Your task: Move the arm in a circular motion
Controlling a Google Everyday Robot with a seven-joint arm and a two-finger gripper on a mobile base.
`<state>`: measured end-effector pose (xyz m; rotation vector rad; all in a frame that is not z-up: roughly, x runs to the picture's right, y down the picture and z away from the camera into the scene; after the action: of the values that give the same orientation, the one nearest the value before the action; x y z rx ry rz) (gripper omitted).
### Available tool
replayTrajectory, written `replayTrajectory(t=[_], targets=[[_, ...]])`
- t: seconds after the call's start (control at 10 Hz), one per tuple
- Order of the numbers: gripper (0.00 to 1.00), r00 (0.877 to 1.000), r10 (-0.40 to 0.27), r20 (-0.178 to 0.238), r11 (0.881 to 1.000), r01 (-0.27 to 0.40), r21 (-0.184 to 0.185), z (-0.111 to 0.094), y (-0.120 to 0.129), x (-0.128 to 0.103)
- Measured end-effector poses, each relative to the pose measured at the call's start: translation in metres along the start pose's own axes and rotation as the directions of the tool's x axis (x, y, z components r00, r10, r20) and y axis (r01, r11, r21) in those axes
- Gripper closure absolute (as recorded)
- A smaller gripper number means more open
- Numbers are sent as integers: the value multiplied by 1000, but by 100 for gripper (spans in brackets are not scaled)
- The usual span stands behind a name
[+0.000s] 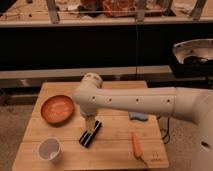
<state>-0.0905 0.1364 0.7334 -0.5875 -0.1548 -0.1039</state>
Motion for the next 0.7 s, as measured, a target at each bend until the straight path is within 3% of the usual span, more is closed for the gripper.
replayTrajectory(t=[0.2,0.3,0.5,0.7], targets=[[20,1000,-4,18,1000,4,12,3,-58,8],[20,1000,-3,20,1000,3,18,3,-74,15],[20,1000,16,11,999,-17,35,-1,-115,51],[20,999,55,-2,998,-55,43,-6,-128,92]])
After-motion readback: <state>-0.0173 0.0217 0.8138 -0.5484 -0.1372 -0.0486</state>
